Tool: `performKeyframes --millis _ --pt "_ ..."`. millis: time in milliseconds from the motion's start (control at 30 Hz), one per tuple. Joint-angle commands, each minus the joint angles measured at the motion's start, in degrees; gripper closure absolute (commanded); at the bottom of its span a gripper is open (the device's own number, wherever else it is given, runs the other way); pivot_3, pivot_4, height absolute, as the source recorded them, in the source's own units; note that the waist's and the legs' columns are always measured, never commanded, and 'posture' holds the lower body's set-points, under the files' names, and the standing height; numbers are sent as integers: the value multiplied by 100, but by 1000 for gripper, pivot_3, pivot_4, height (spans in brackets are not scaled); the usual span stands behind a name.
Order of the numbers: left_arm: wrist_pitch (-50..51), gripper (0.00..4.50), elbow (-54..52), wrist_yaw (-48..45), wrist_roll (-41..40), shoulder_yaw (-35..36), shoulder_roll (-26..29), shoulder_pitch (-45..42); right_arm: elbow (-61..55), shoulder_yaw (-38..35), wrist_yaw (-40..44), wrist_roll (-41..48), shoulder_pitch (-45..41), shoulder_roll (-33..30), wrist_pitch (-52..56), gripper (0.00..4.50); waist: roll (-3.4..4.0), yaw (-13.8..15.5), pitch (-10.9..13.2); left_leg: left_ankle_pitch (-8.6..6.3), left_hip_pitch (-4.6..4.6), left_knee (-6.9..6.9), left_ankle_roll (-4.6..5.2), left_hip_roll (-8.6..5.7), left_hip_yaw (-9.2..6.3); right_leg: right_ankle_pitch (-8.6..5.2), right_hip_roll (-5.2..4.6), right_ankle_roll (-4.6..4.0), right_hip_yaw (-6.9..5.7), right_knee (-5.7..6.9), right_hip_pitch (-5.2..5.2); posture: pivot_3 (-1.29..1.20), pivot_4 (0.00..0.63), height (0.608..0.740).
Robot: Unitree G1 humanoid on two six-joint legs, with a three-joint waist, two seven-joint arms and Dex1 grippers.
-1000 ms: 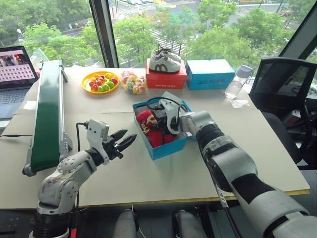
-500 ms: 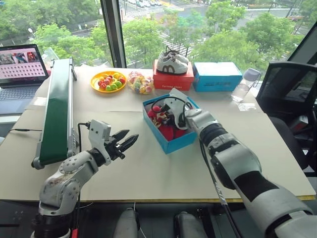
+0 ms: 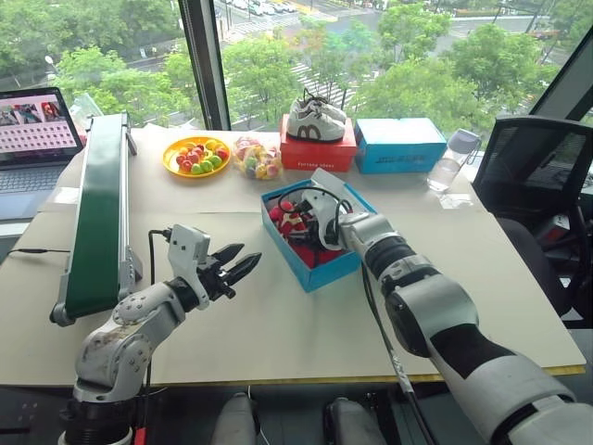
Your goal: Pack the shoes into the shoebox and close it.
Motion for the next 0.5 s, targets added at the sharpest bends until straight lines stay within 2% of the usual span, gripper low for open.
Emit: performKeyframes --millis 33,133,200,267,367,500 --pt "13 2080 -200 -54 -85 7 19 -12 -62 -296 201 110 -354 -371 307 638 3 9 5 0 -7 1 0 -1 0 -1 -1 -3 0 0 -3 0 150 731" --pt "20 2080 -196 -67 -81 -27 11 -19 -374 -509 335 251 -598 -604 575 638 9 9 14 1 -24 3 2 -2 0 2 -1 3 1 -1 -14 0 150 731" --pt "23 2080 -187 -77 -80 -44 7 -25 -620 -663 381 366 -678 -731 798 638 12 -2 18 3 -28 1 5 -2 1 16 0 39 1 -1 -17 0 150 731" --pt "25 2080 -181 -87 -86 -47 12 -30 -1033 -849 474 567 -668 -854 1231 638 12 -16 18 22 -33 -3 35 -1 1 15 3 39 2 -2 -24 0 150 731" --pt "24 2080 -156 -106 -94 -44 27 -45 -1911 -1004 478 811 -439 -982 1934 638 17 -58 21 25 -33 -9 41 1 1 14 5 37 5 0 -29 0 150 731" --pt "3 2080 -41 -173 -69 -78 60 -152 -3679 -1222 322 1262 310 -1082 3134 638 17 -38 21 25 -32 -10 42 2 0 13 6 35 5 1 -27 0 150 731"
